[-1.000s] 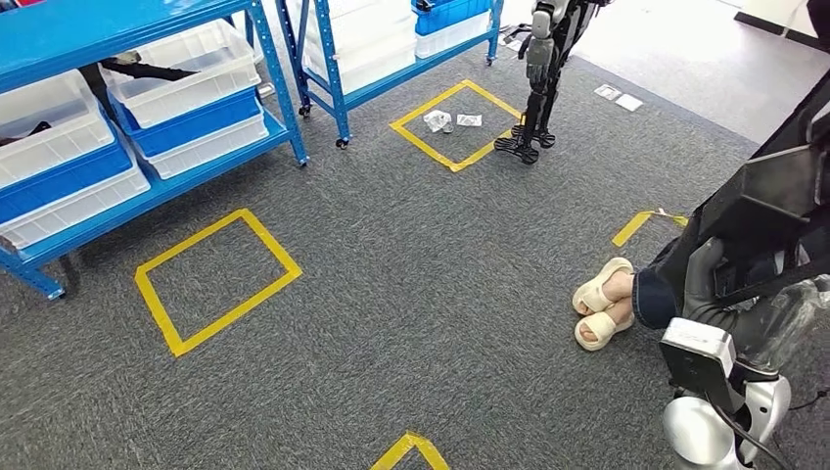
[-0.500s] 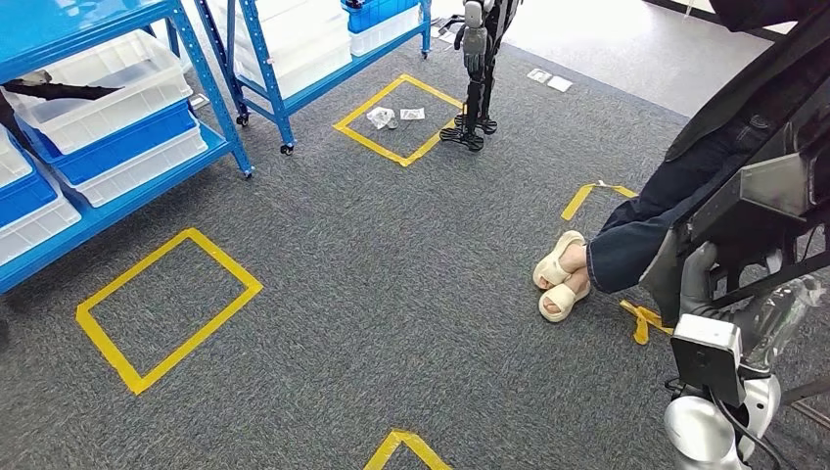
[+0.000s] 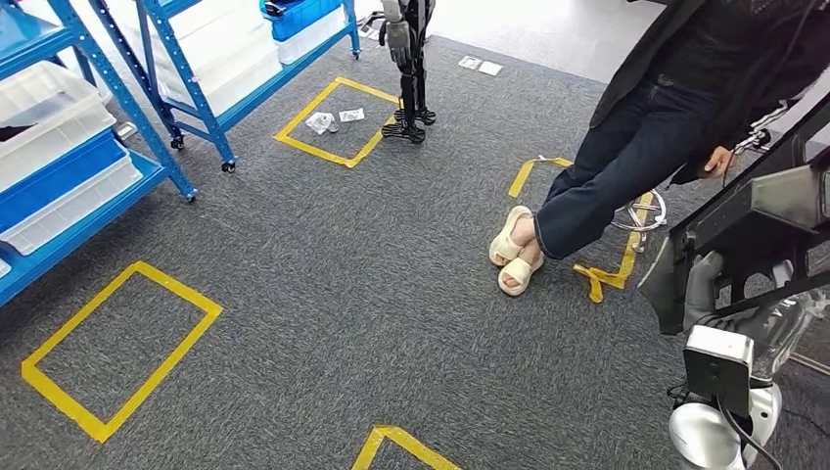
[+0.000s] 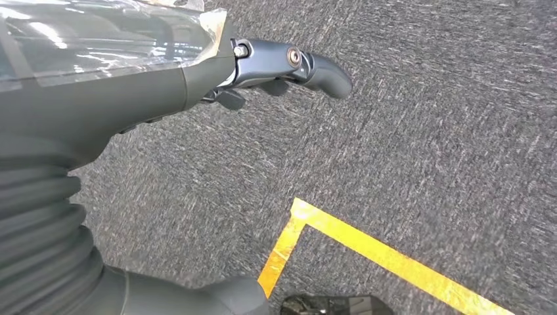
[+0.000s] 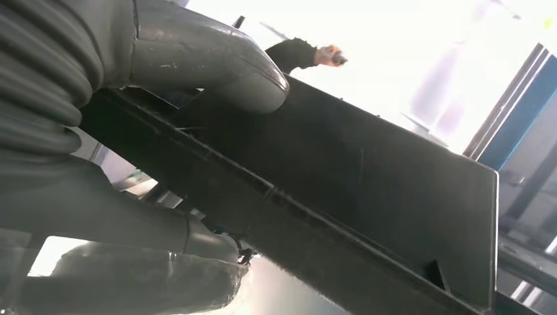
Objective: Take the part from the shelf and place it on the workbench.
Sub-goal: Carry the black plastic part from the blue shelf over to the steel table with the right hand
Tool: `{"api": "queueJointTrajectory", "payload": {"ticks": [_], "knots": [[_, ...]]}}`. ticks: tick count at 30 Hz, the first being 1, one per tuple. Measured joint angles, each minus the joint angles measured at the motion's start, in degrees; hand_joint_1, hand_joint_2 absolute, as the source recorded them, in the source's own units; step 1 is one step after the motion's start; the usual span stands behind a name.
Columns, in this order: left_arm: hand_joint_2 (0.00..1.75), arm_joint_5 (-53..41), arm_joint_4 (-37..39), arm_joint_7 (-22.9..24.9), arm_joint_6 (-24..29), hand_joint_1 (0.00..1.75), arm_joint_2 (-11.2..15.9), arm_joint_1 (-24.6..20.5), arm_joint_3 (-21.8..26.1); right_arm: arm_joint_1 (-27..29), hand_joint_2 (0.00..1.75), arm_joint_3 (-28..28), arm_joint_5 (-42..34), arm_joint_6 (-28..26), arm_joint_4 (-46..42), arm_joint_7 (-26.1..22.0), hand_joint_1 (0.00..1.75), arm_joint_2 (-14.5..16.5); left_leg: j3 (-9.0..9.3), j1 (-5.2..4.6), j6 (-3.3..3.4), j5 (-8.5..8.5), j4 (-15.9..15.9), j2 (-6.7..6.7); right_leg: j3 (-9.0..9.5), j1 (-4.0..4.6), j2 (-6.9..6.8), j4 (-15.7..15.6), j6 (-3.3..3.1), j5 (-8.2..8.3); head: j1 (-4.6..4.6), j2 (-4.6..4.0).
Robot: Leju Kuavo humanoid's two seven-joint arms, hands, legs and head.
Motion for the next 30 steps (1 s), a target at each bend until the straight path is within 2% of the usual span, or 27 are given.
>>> {"api": "queueJointTrajectory", "payload": {"ticks": [1, 2, 3, 4, 5, 6, 7, 8, 10, 11, 12, 14, 15, 16, 18, 20, 21, 22, 23, 24, 26, 27, 29, 30], "knots": [[1.75, -0.02, 0.00, 0.00, 0.06, 0.00, 0.00, -0.02, -0.01, 0.04, 1.75, 0.00, -0.16, -0.13, 0.00, -0.11, 1.66, 0.04, -0.62, 0.16, -0.29, -1.25, 1.61, -1.35, -0.03, -0.34, 0.54, -0.11, -0.39, 0.19, -0.08, 0.00], [1.75, -0.03, 0.00, 0.00, 0.13, 0.00, 0.01, -0.01, -0.01, 0.08, 1.75, 0.01, -0.30, -0.25, 0.00, -0.21, 1.66, 0.13, -1.86, 0.32, -0.56, -3.12, 4.51, -3.03, -0.02, -0.65, 1.08, -0.16, -0.70, 0.34, -0.16, 0.00], [1.75, -0.05, 0.00, 0.00, 0.16, 0.00, 0.00, 0.06, -0.02, 0.12, 1.75, 0.03, -0.39, -0.36, 0.00, -0.31, 1.66, 0.26, -3.55, 0.36, -0.69, -5.29, 8.42, -4.39, -0.16, -0.58, 1.60, -0.15, -0.90, 0.41, -0.23, 0.00], [1.75, -0.07, 0.00, 0.00, 0.20, 0.00, -0.02, 0.13, -0.02, 0.18, 1.75, 0.05, -0.44, -0.39, 0.00, -0.42, 1.66, 0.42, -5.36, 0.39, -0.77, -7.14, 12.48, -5.06, -0.28, -0.55, 2.17, -0.14, -1.05, 0.48, -0.26, 0.00], [1.75, -0.08, 0.00, 0.01, 0.21, 0.00, -0.03, 0.19, -0.02, 0.27, 1.75, 0.08, -0.45, -0.41, 0.01, -0.52, 1.66, 0.57, -6.71, 0.44, -0.84, -8.10, 15.43, -5.32, -0.37, -0.53, 2.81, -0.12, -1.08, 0.53, -0.26, 0.00], [1.75, -0.09, 0.00, 0.01, 0.20, 0.00, -0.04, 0.22, -0.02, 0.36, 1.75, 0.09, -0.47, -0.42, 0.03, -0.61, 1.66, 0.70, -7.11, 0.53, -0.88, -7.87, 16.34, -5.40, -0.39, -0.55, 3.48, -0.07, -1.09, 0.56, -0.26, 0.00], [1.75, -0.09, 0.00, 0.02, 0.20, 0.00, -0.03, 0.23, -0.02, 0.43, 1.75, 0.10, -0.49, -0.43, 0.06, -0.68, 1.66, 0.79, -6.36, 0.68, -0.92, -6.49, 14.86, -5.50, -0.38, -0.61, 4.19, 0.03, -1.05, 0.57, -0.25, 0.00], [1.75, -0.09, 0.00, 0.03, 0.20, 0.00, -0.02, 0.23, -0.01, 0.46, 1.75, 0.12, -0.50, -0.43, 0.09, -0.72, 1.66, 0.88, -4.69, 0.94, -1.01, -4.38, 11.47, -6.01, -0.38, -0.67, 4.91, 0.20, -1.00, 0.56, -0.27, 0.00], [1.75, 0.01, 0.00, 0.05, 0.20, 0.00, -0.01, 0.25, 0.01, 0.36, 1.75, 0.15, -0.58, -0.45, 0.12, -0.81, 1.66, 1.02, -1.24, 1.60, -1.28, -1.28, 4.10, -8.76, -0.75, -0.57, 6.23, 0.89, -0.56, 0.42, -0.25, 0.00], [1.75, 0.08, 0.00, 0.08, 0.20, 0.00, -0.03, 0.26, 0.02, 0.27, 1.75, 0.19, -0.65, -0.47, 0.13, -0.87, 1.66, 1.06, -0.35, 1.77, -1.33, -0.73, 2.02, -9.87, -1.13, -0.47, 6.83, 1.16, -0.16, 0.43, -0.23, 0.00], [1.75, 0.16, 0.00, 0.11, 0.22, 0.00, -0.05, 0.26, 0.03, 0.20, 1.75, 0.23, -0.73, -0.50, 0.13, -0.96, 1.66, 1.06, -0.10, 1.70, -1.18, -0.78, 1.27, -10.45, -1.52, -0.36, 7.43, 1.24, 0.35, 0.53, -0.19, 0.00], [1.75, 0.24, 0.00, 0.17, 0.27, 0.00, -0.05, 0.24, 0.04, 0.19, 1.75, 0.38, -0.87, -0.57, 0.14, -1.08, 1.66, 1.04, -0.18, 1.30, -0.29, -0.56, 1.04, -9.22, -2.18, -0.55, 8.38, 0.97, 1.28, 0.97, -0.17, 0.00], [1.75, 0.25, 0.00, 0.19, 0.31, 0.00, -0.04, 0.22, 0.05, 0.18, 1.75, 0.46, -0.91, -0.58, 0.15, -1.11, 1.66, 1.03, -0.16, 1.18, 0.29, -0.33, 0.85, -8.52, -2.62, -0.58, 7.81, 1.30, 1.53, 0.89, -0.12, 0.00], [1.75, 0.26, 0.00, 0.20, 0.33, 0.00, -0.03, 0.21, 0.05, 0.04, 1.75, 0.55, -0.89, -0.59, 0.17, -1.12, 1.66, 1.02, -0.16, 1.14, 0.83, -0.11, 0.63, -7.72, -3.49, -0.59, 6.58, 2.67, 1.56, 0.27, 0.02, 0.00], [1.75, 0.26, 0.00, 0.19, 0.33, 0.00, -0.03, 0.22, 0.05, -0.37, 1.75, 0.75, -0.68, -0.59, 0.26, -1.07, 1.66, 1.00, -0.26, 0.94, 1.49, 0.06, 0.47, -6.10, -6.70, -0.29, 3.56, 9.11, 1.23, -2.52, 0.30, 0.00], [1.75, 0.25, 0.00, 0.17, 0.28, 0.00, -0.06, 0.24, 0.06, -0.54, 1.75, 0.89, -0.49, -0.59, 0.45, -0.92, 1.66, 0.97, -0.41, 0.64, 1.71, 0.04, 0.48, -4.48, -10.12, -0.13, 2.58, 16.64, 1.11, -5.24, 0.39, 0.00], [1.75, 0.25, 0.00, 0.17, 0.26, 0.00, -0.07, 0.24, 0.05, -0.51, 1.75, 0.91, -0.47, -0.59, 0.58, -0.84, 1.66, 0.95, -0.44, 0.53, 1.75, 0.02, 0.48, -3.71, -10.61, -0.11, 2.48, 18.05, 1.27, -5.57, 0.39, 0.00], [1.75, 0.26, 0.00, 0.17, 0.24, 0.00, -0.07, 0.23, 0.05, -0.48, 1.75, 0.92, -0.46, -0.59, 0.70, -0.78, 1.66, 0.92, -0.43, 0.48, 1.76, 0.01, 0.48, -3.00, -9.90, -0.09, 2.31, 17.09, 1.52, -5.06, 0.40, 0.00], [1.75, 0.26, 0.00, 0.15, 0.22, 0.00, -0.07, 0.21, 0.05, -0.50, 1.75, 0.92, -0.43, -0.59, 0.79, -0.74, 1.66, 0.88, -0.37, 0.45, 1.73, -0.01, 0.48, -2.34, -7.97, -0.05, 1.85, 13.82, 1.81, -3.86, 0.40, 0.00], [1.75, 0.26, 0.00, 0.13, 0.22, 0.00, -0.07, 0.17, 0.05, -0.55, 1.75, 0.93, -0.39, -0.59, 0.83, -0.74, 1.66, 0.81, -0.27, 0.39, 1.66, -0.06, 0.49, -1.76, -5.35, 0.07, 0.57, 9.26, 1.96, -2.45, 0.41, 0.00], [1.75, 0.25, 0.00, 0.07, 0.21, 0.00, -0.08, 0.12, 0.05, -0.70, 1.75, 0.95, -0.32, -0.62, 0.82, -0.74, 1.66, 0.68, -0.06, 0.06, 1.29, -0.26, 0.52, -0.76, -1.54, 0.62, -1.94, 2.50, 1.59, -0.56, 0.37, 0.00], [1.75, 0.24, 0.00, 0.03, 0.21, 0.00, -0.08, 0.11, 0.05, -0.72, 1.75, 0.95, -0.31, -0.68, 0.82, -0.74, 1.66, 0.62, 0.04, -0.12, 1.07, -0.35, 0.52, -0.28, -0.91, 0.88, -2.59, 1.23, 1.21, -0.25, 0.33, 0.00], [1.75, 0.23, 0.00, -0.02, 0.21, 0.00, -0.07, 0.11, 0.05, -0.48, 1.75, 0.97, -0.20, -0.80, 0.79, -0.72, 1.66, 0.55, 0.23, -0.23, 0.62, -0.46, 0.40, 0.82, -1.07, 0.97, -1.50, 1.01, 0.49, 0.05, 0.27, 0.00], [1.75, 0.24, 0.00, -0.03, 0.20, 0.00, -0.07, 0.10, 0.05, -0.25, 1.75, 0.97, -0.09, -0.85, 0.77, -0.65, 1.66, 0.53, 0.24, -0.12, 0.33, -0.75, 0.58, 0.75, -1.11, 0.69, -0.85, 0.87, 0.20, 0.23, 0.25, 0.00]]}}
